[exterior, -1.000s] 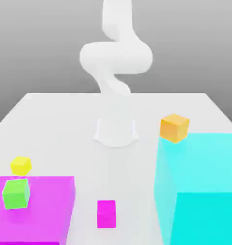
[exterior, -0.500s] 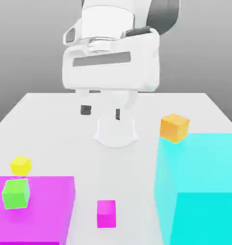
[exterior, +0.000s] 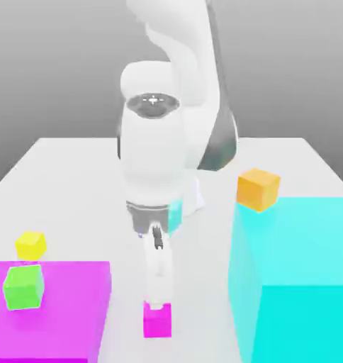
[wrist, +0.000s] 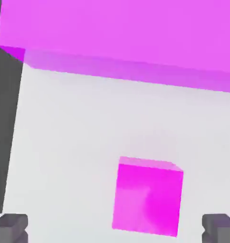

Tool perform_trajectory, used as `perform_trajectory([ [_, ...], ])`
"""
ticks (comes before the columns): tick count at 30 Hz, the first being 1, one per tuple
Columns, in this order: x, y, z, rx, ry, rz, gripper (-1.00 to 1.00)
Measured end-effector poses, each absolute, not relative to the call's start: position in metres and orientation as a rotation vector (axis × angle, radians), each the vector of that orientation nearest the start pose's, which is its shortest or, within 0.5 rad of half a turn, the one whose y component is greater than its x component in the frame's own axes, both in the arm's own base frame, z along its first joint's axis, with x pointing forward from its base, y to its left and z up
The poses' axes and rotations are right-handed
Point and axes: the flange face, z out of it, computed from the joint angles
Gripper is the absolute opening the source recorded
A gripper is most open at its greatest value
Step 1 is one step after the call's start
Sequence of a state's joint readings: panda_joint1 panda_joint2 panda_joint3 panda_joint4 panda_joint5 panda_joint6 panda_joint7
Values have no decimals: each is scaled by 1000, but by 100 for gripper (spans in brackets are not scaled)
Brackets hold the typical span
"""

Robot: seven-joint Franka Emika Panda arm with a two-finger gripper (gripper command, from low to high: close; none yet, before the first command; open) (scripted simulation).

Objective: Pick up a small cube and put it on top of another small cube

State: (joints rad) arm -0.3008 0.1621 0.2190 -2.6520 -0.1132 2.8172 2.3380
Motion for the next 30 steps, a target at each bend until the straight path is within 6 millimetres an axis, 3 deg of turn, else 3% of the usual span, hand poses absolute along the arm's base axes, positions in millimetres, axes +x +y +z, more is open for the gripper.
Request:
perform_trajectory([
  [4,420,-25,146,-1238,2885,2,0],
  [5,420,-25,135,-1238,2886,2,-100],
  [12,420,-25,132,-1237,2885,1,-100],
  [18,420,-27,189,-1238,2885,-2,-100],
  [21,431,-67,214,-1252,2883,-8,-100],
  [24,436,-123,239,-1243,2888,-10,-100],
  [30,425,-225,296,-1271,2874,-4,-100],
])
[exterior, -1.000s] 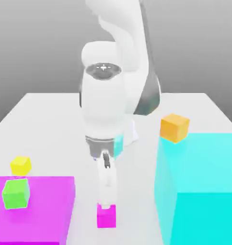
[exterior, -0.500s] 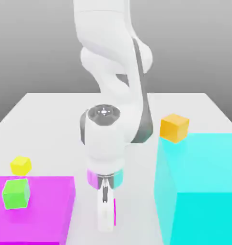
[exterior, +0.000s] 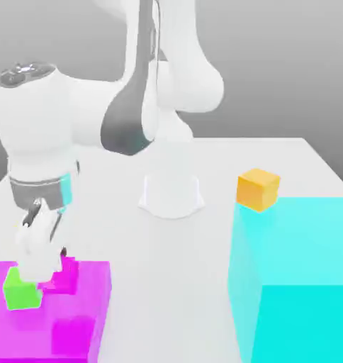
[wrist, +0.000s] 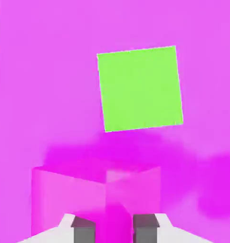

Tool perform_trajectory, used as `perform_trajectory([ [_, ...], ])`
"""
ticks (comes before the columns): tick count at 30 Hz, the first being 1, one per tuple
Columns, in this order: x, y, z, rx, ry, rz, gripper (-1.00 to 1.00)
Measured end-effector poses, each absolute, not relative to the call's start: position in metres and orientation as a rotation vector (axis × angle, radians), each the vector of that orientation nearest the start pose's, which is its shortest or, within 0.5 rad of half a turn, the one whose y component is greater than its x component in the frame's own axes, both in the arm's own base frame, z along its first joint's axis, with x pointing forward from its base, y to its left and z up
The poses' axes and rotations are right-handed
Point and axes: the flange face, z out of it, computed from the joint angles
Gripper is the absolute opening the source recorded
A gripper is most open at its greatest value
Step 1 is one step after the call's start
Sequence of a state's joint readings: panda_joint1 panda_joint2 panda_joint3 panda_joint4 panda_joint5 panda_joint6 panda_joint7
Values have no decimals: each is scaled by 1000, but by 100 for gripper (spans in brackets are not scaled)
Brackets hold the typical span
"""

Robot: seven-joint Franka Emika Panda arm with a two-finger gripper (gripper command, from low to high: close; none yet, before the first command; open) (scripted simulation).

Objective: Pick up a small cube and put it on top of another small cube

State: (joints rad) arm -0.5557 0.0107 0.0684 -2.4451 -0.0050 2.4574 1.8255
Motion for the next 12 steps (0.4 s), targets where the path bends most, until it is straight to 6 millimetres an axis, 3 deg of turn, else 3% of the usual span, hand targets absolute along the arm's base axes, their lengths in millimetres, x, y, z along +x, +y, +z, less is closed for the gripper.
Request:
perform_trajectory([
  [1,421,-241,306,-1278,2869,-3,-100],
  [3,413,-262,294,-1257,2878,-2,-100],
  [5,420,-251,266,-1305,2856,-2,-100],
  [6,420,-250,256,-1311,2854,-2,100],
  [12,421,-249,252,-1315,2852,-1,100],
])
